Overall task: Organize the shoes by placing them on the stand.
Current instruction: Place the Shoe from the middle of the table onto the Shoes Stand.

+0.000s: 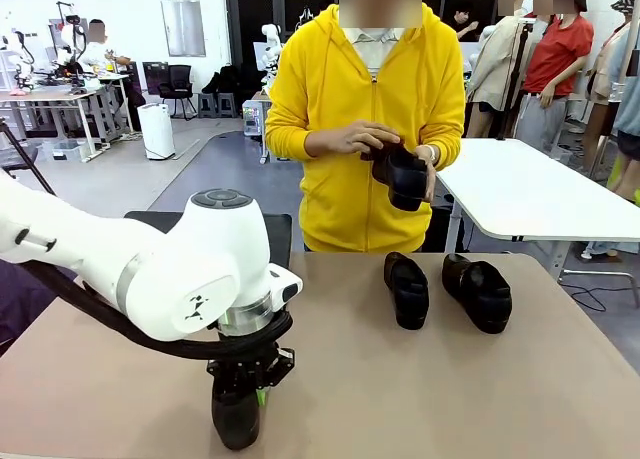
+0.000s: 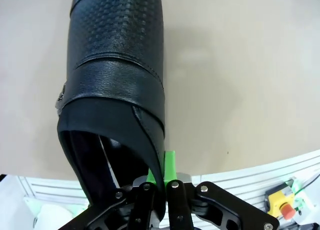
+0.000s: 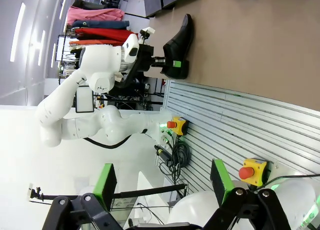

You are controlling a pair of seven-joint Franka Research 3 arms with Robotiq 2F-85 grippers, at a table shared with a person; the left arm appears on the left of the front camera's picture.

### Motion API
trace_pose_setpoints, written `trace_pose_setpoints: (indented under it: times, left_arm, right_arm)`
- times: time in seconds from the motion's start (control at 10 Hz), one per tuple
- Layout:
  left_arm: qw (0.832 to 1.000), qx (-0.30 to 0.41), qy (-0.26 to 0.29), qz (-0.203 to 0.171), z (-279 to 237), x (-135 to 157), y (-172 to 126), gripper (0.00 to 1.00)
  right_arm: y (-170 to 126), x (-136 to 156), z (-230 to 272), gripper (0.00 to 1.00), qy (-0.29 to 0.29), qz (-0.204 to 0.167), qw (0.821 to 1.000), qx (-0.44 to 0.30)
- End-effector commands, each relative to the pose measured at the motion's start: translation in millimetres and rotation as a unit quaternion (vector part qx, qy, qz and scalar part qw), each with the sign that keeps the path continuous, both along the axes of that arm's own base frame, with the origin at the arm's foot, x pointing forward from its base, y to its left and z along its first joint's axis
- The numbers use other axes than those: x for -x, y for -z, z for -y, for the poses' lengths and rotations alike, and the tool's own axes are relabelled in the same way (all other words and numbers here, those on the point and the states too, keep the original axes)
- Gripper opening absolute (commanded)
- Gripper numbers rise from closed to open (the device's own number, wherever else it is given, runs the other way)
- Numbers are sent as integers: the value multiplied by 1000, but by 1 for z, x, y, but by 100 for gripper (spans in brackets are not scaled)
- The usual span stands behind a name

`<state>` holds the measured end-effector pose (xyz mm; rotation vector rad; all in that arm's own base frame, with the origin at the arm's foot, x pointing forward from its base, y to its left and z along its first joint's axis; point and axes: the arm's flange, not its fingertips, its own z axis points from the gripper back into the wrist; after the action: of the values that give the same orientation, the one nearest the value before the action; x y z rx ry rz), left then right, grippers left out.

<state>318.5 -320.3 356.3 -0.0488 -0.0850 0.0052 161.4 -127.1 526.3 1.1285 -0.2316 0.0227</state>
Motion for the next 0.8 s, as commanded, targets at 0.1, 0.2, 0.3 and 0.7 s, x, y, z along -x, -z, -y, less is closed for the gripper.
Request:
trace_pose_setpoints:
  times: [0.1, 0.2, 0.3, 0.7]
  left_arm:
    - [999, -16, 37, 4, -25, 26, -62, 0]
    - [998, -14, 62, 11, -44, 44, -88, 0]
    - [995, -18, 86, 43, -59, 64, -108, 0]
    - [991, -92, 57, 83, -96, 99, -133, 0]
  right_arm:
    - [-4, 0, 1, 100, -3, 16, 1000, -9]
    - [-4, 0, 1, 100, -3, 16, 1000, -9]
    - [-4, 0, 1, 100, -3, 16, 1000, -9]
    - [-4, 0, 1, 100, -3, 16, 1000, -9]
